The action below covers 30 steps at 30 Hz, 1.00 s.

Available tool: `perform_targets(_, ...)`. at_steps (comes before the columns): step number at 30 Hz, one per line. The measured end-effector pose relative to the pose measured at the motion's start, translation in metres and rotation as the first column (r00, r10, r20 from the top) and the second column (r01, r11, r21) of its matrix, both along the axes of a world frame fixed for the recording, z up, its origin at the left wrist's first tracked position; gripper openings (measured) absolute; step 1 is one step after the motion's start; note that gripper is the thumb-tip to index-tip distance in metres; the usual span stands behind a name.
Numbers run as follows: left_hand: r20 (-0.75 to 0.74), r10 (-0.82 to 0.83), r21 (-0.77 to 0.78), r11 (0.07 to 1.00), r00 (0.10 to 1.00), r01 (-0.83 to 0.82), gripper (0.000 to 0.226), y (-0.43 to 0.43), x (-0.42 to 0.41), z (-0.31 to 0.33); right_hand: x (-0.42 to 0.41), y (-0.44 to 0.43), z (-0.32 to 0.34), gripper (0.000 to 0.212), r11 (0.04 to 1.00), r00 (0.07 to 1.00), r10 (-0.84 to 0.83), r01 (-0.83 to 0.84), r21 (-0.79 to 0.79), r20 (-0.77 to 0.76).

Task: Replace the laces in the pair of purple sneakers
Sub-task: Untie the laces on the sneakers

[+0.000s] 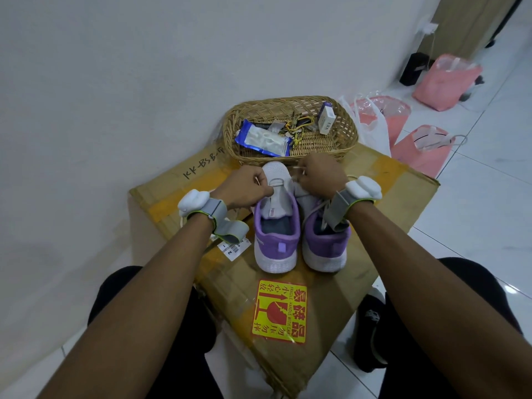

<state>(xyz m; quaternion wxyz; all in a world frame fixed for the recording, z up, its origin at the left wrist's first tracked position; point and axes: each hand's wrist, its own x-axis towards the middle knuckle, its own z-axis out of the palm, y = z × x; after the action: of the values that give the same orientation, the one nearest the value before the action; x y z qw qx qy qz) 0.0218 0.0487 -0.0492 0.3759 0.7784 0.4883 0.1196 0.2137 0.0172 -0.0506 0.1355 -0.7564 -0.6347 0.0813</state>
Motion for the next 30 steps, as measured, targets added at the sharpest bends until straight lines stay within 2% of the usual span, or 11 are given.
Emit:
perform_targets(2, 0.014, -0.008, 0.029, 1.000, 1.000, 0.008, 0.012, 0.001, -0.003, -0.001, -0.001, -0.002, 0.004, 0.020, 0.958, 0.962, -0.266, 0.257, 0.129, 0.058)
perform_targets(4, 0.016, -0.015, 0.050, 0.999, 1.000, 0.014, 0.013, 0.002, -0.005, -0.001, 0.000, -0.003, 0.004, 0.025, 0.924, 0.936, -0.347, 0.330, 0.193, 0.056)
perform_targets(7, -0.033, -0.024, 0.104, 0.994, 0.999, 0.027, 0.013, 0.003, -0.007, -0.002, 0.003, -0.005, 0.002, 0.046, 0.994, 0.997, -0.027, 0.035, 0.101, -0.075)
perform_targets(9, -0.068, -0.025, 0.134, 0.990, 0.997, 0.034, 0.016, 0.004, -0.007, -0.003, 0.003, -0.005, 0.000, 0.038, 0.987, 0.985, 0.151, -0.155, -0.043, -0.088)
perform_targets(11, -0.080, -0.028, 0.129, 0.991, 0.996, 0.038, 0.018, 0.005, -0.008, -0.004, 0.000, -0.006, -0.003, 0.020, 0.983, 0.987, 0.160, -0.158, -0.098, 0.014)
perform_targets(16, -0.072, -0.040, 0.104, 0.993, 0.997, 0.048, 0.020, 0.007, -0.011, -0.006, 0.007, -0.007, 0.005, 0.019, 0.933, 0.961, -0.272, 0.251, 0.259, 0.047)
perform_targets(18, -0.075, -0.050, 0.102, 0.993, 0.996, 0.058, 0.020, 0.008, -0.011, -0.006, 0.009, -0.006, 0.007, 0.030, 0.942, 0.976, -0.214, 0.218, 0.254, -0.044)
perform_targets(20, -0.073, -0.059, 0.090, 0.994, 0.996, 0.065, 0.021, 0.010, -0.010, -0.007, 0.008, -0.006, 0.005, 0.040, 0.991, 0.993, -0.005, 0.021, 0.134, -0.120)
perform_targets(22, -0.072, -0.061, 0.088, 0.994, 0.996, 0.067, 0.021, 0.010, -0.009, -0.007, 0.003, -0.007, 0.000, 0.031, 0.993, 0.992, 0.114, -0.116, -0.029, -0.049)
perform_targets(24, -0.071, -0.063, 0.091, 0.993, 0.995, 0.069, 0.021, 0.010, -0.009, -0.006, -0.001, -0.008, -0.006, 0.018, 0.989, 0.990, 0.126, -0.121, -0.080, 0.064)
perform_targets(30, -0.068, -0.057, 0.074, 0.995, 0.996, 0.062, 0.018, 0.008, -0.013, -0.005, 0.009, -0.008, 0.006, 0.022, 0.931, 0.941, -0.327, 0.305, 0.200, 0.084)
